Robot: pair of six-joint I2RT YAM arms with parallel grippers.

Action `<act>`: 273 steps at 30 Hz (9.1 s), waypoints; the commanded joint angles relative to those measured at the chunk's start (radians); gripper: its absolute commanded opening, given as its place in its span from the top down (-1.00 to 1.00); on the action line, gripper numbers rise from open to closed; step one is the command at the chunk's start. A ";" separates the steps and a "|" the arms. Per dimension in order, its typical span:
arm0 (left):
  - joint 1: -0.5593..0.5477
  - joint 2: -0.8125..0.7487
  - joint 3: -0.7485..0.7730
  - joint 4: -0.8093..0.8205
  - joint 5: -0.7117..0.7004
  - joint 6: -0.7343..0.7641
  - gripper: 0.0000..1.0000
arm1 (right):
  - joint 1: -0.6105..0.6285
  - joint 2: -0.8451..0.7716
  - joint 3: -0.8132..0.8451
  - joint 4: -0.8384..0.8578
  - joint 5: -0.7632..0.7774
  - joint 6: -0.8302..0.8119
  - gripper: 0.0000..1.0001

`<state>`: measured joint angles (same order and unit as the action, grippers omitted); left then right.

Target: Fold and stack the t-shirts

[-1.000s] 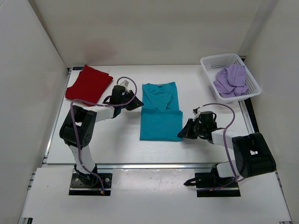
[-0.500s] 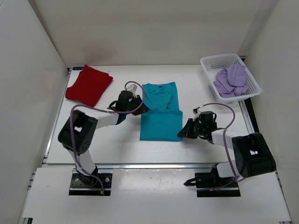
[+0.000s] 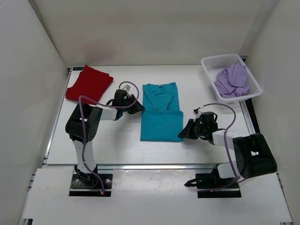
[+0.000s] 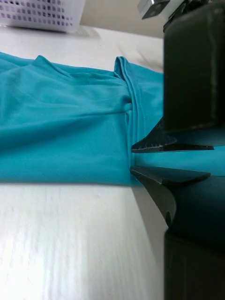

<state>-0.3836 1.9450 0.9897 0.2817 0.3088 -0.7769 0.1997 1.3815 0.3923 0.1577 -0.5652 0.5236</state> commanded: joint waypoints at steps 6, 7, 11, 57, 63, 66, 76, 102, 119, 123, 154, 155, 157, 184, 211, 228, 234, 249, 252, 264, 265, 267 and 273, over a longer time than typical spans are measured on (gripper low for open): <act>0.038 -0.283 -0.202 0.080 -0.010 -0.029 0.36 | 0.023 -0.050 0.011 -0.006 0.008 -0.011 0.90; 0.025 -0.349 -0.233 0.045 -0.034 -0.006 0.32 | 0.024 -0.062 0.023 -0.015 0.013 -0.013 0.86; -0.101 -0.533 -0.330 -0.114 -0.189 0.097 0.18 | 0.032 -0.180 0.029 -0.052 0.031 0.007 0.38; -0.374 -0.674 -0.548 -0.382 -0.244 0.145 1.00 | 0.219 -0.424 -0.156 -0.234 0.272 0.154 1.00; -0.480 -1.032 -0.619 -0.654 -0.307 0.024 1.00 | 0.444 -0.705 -0.181 -0.444 0.366 0.328 0.99; -0.410 -1.103 -0.510 -0.731 -0.335 0.069 1.00 | 0.345 -0.670 -0.070 -0.491 0.303 0.238 1.00; -0.071 -0.643 -0.065 -0.535 -0.258 0.220 1.00 | 0.058 -0.037 0.518 -0.377 0.156 -0.028 1.00; 0.063 -0.144 0.290 -0.253 -0.203 0.122 0.24 | 0.020 0.634 1.216 -0.371 -0.027 -0.096 0.88; -0.018 -0.199 -0.271 0.046 -0.099 -0.038 0.39 | 0.020 0.515 0.532 0.025 -0.045 0.064 1.00; -0.015 -0.305 -0.374 0.090 -0.067 -0.045 0.35 | 0.018 0.426 0.404 0.088 -0.084 0.084 1.00; 0.176 -0.092 -0.111 0.034 -0.040 -0.027 0.33 | 0.004 0.818 1.033 -0.096 -0.147 0.075 1.00; 0.176 -0.128 -0.137 0.063 -0.030 -0.030 0.30 | 0.003 0.808 1.024 -0.090 -0.151 0.070 1.00; 0.170 -0.190 -0.173 0.109 -0.046 -0.035 0.21 | 0.007 0.797 1.037 -0.096 -0.162 0.072 1.00; 0.019 -0.127 -0.205 0.010 -0.090 0.062 -0.67 | 0.078 -0.053 0.270 0.174 -0.077 0.165 0.09; 0.480 -0.133 0.563 -0.307 0.064 0.053 1.00 | 0.029 -0.297 -0.021 0.115 -0.150 0.105 0.08; 0.728 -0.461 -0.115 -0.056 -0.013 -0.079 -0.97 | 0.162 -0.219 0.075 0.050 -0.009 0.107 -0.01; 0.299 -0.541 -0.053 -0.100 -0.112 0.060 -0.97 | 0.234 -0.064 0.400 -0.208 0.172 -0.014 -0.17; -0.408 -0.468 -0.265 -0.052 -0.109 0.216 -0.97 | -0.140 0.048 0.755 -0.361 0.395 -0.272 -0.94; -0.472 -0.440 -0.278 0.001 -0.060 0.200 -0.96 | -0.187 0.138 0.891 -0.417 0.428 -0.241 0.99; -0.542 -0.428 -0.344 0.056 0.061 0.220 -0.98 | -0.565 0.623 1.444 -0.555 0.435 -0.283 0.50; -0.549 -0.434 -0.352 0.051 0.058 0.220 -0.98 | -0.565 0.658 1.476 -0.558 0.442 -0.281 0.40; -0.548 -0.448 -0.367 0.068 0.049 0.220 -0.97 | -0.591 0.703 1.517 -0.564 0.434 -0.296 0.14; -0.512 -0.431 -0.384 0.106 0.081 0.206 -0.97 | -0.599 0.892 1.697 -0.625 0.395 -0.300 0.07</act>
<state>-0.9199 1.5364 0.6128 0.3325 0.3439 -0.5682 -0.4053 2.2326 2.0064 -0.4454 -0.1402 0.2436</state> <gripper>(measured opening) 0.984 0.465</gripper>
